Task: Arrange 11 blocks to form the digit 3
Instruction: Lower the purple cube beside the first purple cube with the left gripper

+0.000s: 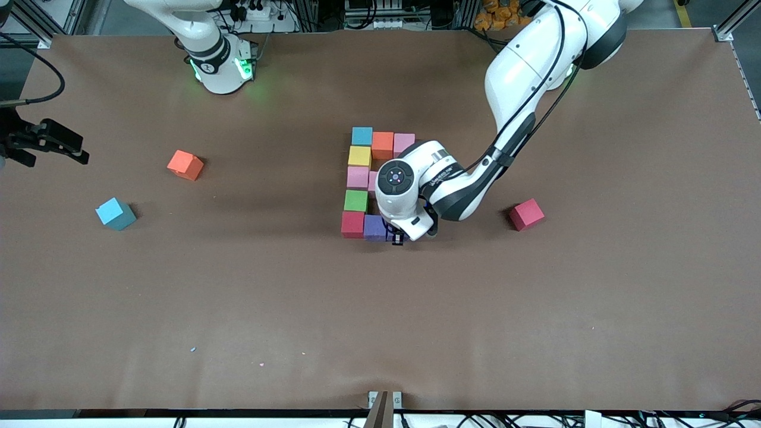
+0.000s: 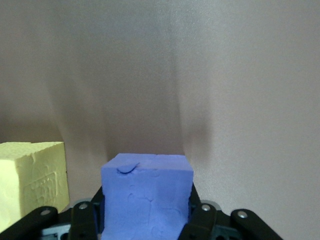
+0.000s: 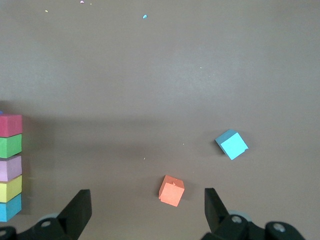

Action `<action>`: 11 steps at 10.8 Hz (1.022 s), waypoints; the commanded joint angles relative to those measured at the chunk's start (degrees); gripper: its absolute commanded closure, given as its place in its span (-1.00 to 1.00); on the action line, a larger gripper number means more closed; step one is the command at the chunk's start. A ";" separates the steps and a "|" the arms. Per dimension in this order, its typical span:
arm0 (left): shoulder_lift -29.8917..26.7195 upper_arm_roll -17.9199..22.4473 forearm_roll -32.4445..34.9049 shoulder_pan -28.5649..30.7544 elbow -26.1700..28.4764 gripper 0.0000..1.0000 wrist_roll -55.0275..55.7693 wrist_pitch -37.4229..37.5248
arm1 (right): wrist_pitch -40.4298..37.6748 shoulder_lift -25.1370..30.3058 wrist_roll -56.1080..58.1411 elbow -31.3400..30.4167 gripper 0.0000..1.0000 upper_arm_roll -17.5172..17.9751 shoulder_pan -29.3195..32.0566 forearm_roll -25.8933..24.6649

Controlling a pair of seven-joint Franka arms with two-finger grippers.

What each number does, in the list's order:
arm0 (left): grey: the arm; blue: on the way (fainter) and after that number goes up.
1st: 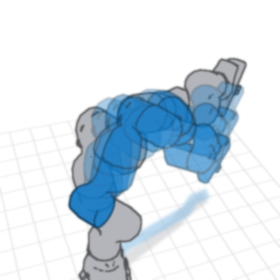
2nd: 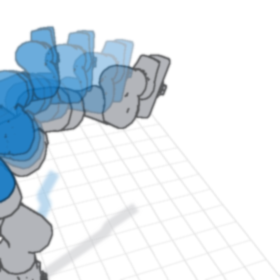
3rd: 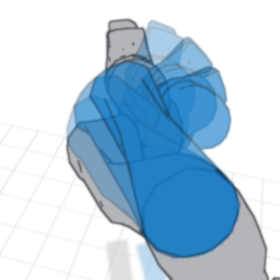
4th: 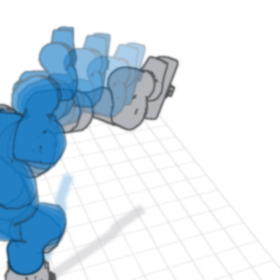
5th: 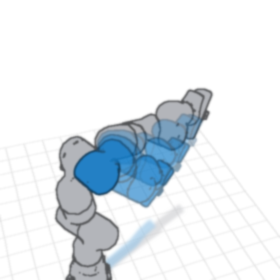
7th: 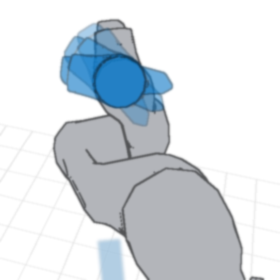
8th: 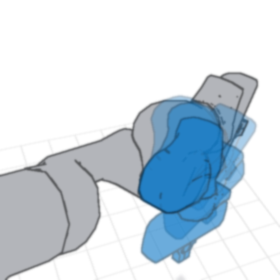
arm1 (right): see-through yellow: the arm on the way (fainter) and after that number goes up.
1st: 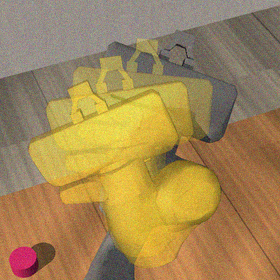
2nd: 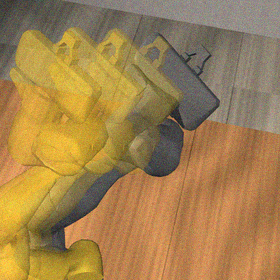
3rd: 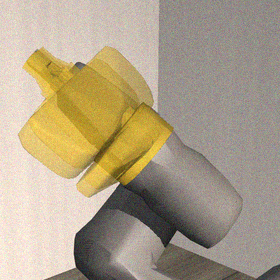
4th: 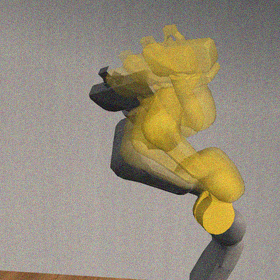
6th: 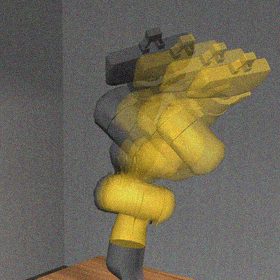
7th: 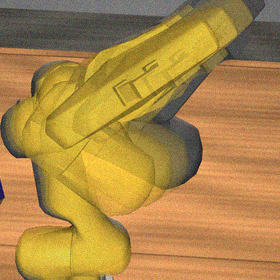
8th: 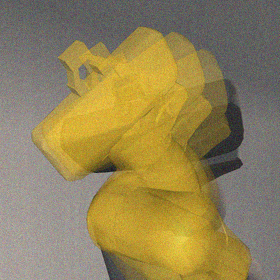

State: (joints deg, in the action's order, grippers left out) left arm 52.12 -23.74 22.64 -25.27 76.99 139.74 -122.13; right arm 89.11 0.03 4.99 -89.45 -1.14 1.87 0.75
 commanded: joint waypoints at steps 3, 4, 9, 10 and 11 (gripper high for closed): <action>0.53 0.72 -0.49 -0.65 -0.52 -1.00 -1.75 -1.10 | 0.53 0.59 -0.60 -0.02 -1.00 0.53 0.85 0.57; 0.18 0.63 -0.32 -0.74 -0.44 -1.00 -1.75 -0.48 | 0.71 0.67 -0.60 -0.02 -1.00 0.53 0.85 0.57; -3.86 -0.16 -0.23 -0.65 -0.44 -1.00 -1.75 5.93 | 0.62 0.85 -0.60 0.33 -1.00 0.70 0.59 0.66; -5.26 -0.16 -0.23 -0.65 -0.44 -1.00 -1.84 7.33 | 0.63 0.93 -0.60 0.42 -1.00 0.70 0.50 0.66; -6.75 -0.16 -0.05 -0.65 -0.44 -1.00 -2.88 8.83 | 0.54 0.94 -0.60 0.42 -1.00 0.70 0.50 0.57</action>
State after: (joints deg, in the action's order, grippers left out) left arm 48.74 -24.31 22.64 -25.57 75.81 138.26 -116.28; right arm 89.76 0.21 4.99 -89.04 -1.00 1.87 0.75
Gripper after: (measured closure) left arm 0.000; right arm 0.000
